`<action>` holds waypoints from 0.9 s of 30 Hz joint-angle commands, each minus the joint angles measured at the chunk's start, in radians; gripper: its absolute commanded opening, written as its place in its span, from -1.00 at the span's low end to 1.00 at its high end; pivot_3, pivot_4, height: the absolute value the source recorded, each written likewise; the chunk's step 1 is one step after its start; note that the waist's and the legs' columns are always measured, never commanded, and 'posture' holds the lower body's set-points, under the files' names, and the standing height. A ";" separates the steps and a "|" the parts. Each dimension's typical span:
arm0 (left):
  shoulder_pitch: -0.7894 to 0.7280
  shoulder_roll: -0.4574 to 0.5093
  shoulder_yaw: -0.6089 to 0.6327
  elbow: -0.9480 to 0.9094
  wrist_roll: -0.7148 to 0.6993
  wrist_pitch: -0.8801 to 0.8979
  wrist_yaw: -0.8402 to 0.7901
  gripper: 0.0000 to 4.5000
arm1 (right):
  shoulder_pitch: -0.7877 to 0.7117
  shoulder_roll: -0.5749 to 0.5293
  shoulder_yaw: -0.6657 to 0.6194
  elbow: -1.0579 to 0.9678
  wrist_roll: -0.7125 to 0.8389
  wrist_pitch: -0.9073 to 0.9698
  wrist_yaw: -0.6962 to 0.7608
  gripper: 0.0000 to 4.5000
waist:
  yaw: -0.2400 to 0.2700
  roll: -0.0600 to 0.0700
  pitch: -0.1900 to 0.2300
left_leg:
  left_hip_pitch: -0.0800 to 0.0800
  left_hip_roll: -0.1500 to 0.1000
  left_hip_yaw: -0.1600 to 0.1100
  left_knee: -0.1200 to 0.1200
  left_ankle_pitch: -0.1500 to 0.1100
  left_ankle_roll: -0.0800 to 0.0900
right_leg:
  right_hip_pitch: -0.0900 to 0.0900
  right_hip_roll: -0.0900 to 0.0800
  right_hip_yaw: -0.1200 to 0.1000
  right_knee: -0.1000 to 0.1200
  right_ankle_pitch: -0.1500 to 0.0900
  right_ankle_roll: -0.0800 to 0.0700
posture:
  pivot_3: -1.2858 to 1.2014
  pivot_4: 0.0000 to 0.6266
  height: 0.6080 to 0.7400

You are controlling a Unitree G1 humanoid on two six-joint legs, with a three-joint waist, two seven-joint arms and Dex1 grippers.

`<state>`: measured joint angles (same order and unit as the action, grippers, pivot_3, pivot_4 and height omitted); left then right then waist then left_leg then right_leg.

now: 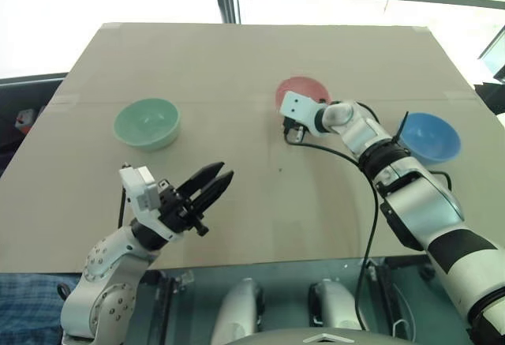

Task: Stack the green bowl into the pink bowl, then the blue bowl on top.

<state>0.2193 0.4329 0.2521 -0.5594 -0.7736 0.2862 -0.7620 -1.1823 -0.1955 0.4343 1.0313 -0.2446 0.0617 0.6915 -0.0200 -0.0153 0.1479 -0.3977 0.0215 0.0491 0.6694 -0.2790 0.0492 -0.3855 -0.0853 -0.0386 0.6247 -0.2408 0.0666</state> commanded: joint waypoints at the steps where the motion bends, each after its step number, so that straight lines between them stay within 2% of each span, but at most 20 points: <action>1: -0.013 -0.006 0.020 -0.019 -0.044 -0.013 0.001 -0.31 | -0.018 -0.012 -0.031 -0.059 -0.001 -0.022 0.018 -0.97 | 0.000 0.000 0.000 | 0.000 0.000 0.000 0.000 0.000 0.000 | 0.000 0.000 0.000 0.000 0.000 0.000 | 0.03 -0.52 1.00; 3: -0.017 0.003 0.018 -0.011 -0.040 -0.014 -0.009 -0.31 | -0.002 -0.020 -0.033 -0.093 -0.001 -0.016 0.041 -0.97 | 0.000 0.000 0.000 | 0.000 0.000 0.000 0.000 0.000 0.000 | 0.000 0.000 0.000 0.000 0.000 0.000 | 0.03 -0.52 1.00; 7: -0.023 0.019 0.021 -0.003 -0.040 -0.011 -0.027 -0.31 | 0.089 -0.071 -0.028 -0.307 0.014 0.047 0.148 -0.97 | 0.003 0.000 0.000 | 0.000 0.000 -0.001 0.000 0.000 0.000 | 0.000 0.000 0.000 0.000 0.000 0.000 | 0.03 -0.52 1.00; 12: -0.025 0.034 0.024 0.012 -0.034 -0.010 -0.047 -0.31 | 0.299 -0.181 -0.032 -0.826 0.069 0.293 0.315 -0.97 | 0.009 0.000 0.000 | -0.001 0.000 -0.001 0.000 0.000 0.000 | 0.000 -0.001 -0.001 -0.001 0.000 0.000 | 0.03 -0.52 1.00; 16: -0.029 0.045 0.022 0.023 -0.030 -0.008 -0.057 -0.31 | 0.439 -0.284 -0.029 -1.156 0.098 0.470 0.399 -0.97 | 0.008 0.000 0.000 | -0.002 0.000 -0.001 0.000 0.000 0.000 | 0.000 -0.001 -0.001 -0.001 0.000 0.000 | 0.03 -0.52 1.00; 21: -0.035 0.062 0.017 0.041 -0.023 -0.004 -0.082 -0.31 | 0.547 -0.397 -0.022 -1.399 0.130 0.595 0.450 -0.97 | 0.008 -0.001 0.000 | 0.001 0.000 -0.001 0.001 0.000 0.000 | 0.001 -0.001 -0.001 -0.002 0.000 0.000 | 0.03 -0.52 1.00; 24: -0.053 0.070 0.012 0.063 -0.024 0.001 -0.096 -0.31 | 0.576 -0.419 -0.008 -1.463 0.131 0.641 0.435 -0.97 | 0.009 -0.001 -0.001 | 0.001 0.000 -0.001 0.001 0.000 0.000 | 0.001 -0.001 -0.001 -0.002 0.000 0.000 | 0.03 -0.52 1.00; 27: -0.084 0.076 0.007 0.090 -0.020 0.007 -0.104 -0.31 | 0.572 -0.411 0.014 -1.461 0.120 0.645 0.402 -0.61 | 0.008 -0.002 -0.001 | 0.001 0.000 -0.001 0.001 0.000 0.000 | 0.001 -0.001 -0.001 -0.002 0.000 0.000 | 0.03 -0.52 1.00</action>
<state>0.1494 0.4966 0.2602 -0.4727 -0.7885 0.2965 -0.8522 -0.6015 -0.6087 0.4440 -0.3950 -0.1174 0.6987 1.1156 -0.0116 -0.0168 0.1469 -0.3967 0.0217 0.0478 0.6708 -0.2790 0.0493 -0.3849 -0.0866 -0.0394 0.6228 -0.2409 0.0662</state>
